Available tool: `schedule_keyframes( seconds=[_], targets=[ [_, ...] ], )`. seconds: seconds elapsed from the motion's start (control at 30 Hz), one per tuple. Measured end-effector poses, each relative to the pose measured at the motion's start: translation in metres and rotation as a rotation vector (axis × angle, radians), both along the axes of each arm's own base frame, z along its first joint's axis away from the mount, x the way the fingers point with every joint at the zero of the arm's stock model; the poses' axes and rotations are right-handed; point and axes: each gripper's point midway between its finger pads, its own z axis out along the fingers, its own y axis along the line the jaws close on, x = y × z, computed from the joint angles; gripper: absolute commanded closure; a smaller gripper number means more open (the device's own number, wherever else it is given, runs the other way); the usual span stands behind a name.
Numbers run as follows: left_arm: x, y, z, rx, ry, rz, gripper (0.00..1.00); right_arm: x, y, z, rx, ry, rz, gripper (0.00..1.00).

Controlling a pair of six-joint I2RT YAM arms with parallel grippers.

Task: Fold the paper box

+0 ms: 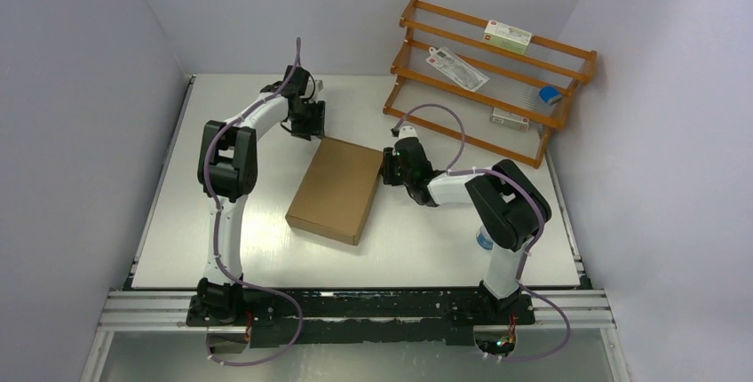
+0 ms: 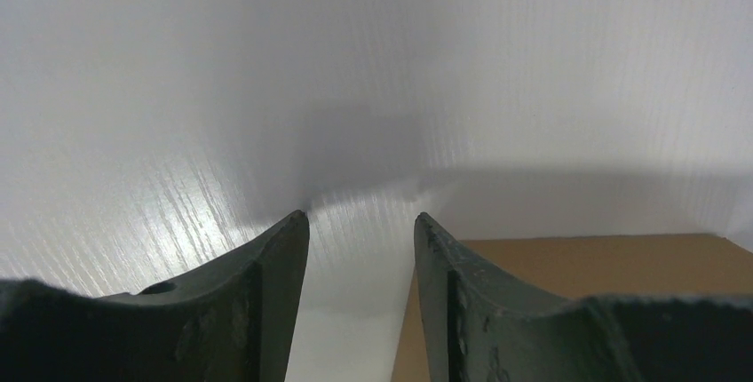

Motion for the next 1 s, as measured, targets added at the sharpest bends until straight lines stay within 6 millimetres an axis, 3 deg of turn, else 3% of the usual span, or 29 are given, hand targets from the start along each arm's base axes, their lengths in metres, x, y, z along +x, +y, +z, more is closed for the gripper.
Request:
schedule_keyframes(
  seconds=[0.43, 0.7, 0.83, 0.87, 1.0],
  targets=[
    [0.012, 0.002, 0.002, 0.042, -0.076, -0.098, 0.45, -0.009, 0.014, 0.0, -0.049, -0.037, 0.248, 0.58],
    [0.013, -0.009, 0.002, 0.053, -0.072, -0.077, 0.41, -0.027, -0.006, 0.004, -0.124, 0.009, 0.161, 0.55],
    [0.018, -0.018, 0.003, 0.079, -0.066, -0.05, 0.37, -0.03, -0.022, 0.025, -0.129, -0.017, 0.07, 0.51],
    [0.021, -0.017, 0.003, 0.088, -0.068, -0.037, 0.31, -0.031, -0.026, 0.032, -0.123, -0.031, 0.049, 0.49],
    [0.022, -0.008, 0.007, 0.12, -0.068, 0.018, 0.22, -0.034, -0.039, 0.063, -0.106, -0.082, -0.018, 0.34]
  ],
)
